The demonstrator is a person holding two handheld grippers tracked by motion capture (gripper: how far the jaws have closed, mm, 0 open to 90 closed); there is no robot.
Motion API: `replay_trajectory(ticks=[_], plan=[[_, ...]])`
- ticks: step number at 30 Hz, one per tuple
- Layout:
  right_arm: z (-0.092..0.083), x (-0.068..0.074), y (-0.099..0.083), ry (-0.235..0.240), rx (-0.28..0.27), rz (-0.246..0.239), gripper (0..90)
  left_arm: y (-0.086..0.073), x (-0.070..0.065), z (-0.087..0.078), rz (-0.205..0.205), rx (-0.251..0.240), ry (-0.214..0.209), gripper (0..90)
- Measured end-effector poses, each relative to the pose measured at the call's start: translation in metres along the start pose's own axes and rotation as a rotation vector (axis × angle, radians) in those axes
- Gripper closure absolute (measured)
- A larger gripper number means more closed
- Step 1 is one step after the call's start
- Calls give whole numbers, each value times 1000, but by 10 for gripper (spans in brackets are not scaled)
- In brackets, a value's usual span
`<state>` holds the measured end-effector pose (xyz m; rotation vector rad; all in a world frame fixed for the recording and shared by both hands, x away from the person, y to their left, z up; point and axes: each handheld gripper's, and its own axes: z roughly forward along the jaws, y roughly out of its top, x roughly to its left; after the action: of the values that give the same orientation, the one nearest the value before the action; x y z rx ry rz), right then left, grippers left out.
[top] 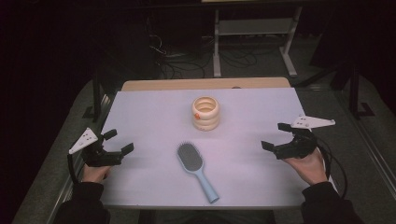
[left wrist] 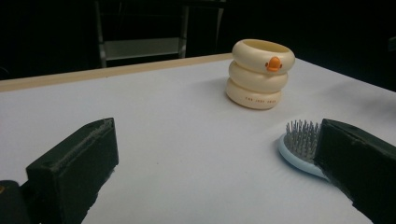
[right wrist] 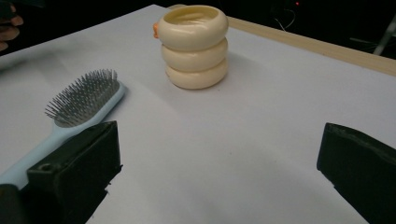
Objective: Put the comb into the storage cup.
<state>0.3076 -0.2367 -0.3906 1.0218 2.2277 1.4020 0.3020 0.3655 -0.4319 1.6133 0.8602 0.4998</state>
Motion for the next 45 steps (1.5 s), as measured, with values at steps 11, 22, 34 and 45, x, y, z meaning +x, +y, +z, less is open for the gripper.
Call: replay_trajectory(ticks=[11, 22, 34, 45], plan=[[9, 14, 24, 32, 22, -63, 0, 0, 0, 0, -5, -1, -3, 0], [17, 22, 36, 54, 45, -91, 0, 0, 0, 0, -4, 0, -4, 0], [22, 30, 47, 76, 59, -122, 0, 0, 0, 0, -4, -1, -3, 0], [30, 39, 55, 107, 72, -144, 0, 0, 0, 0, -3, -1, -3, 0]])
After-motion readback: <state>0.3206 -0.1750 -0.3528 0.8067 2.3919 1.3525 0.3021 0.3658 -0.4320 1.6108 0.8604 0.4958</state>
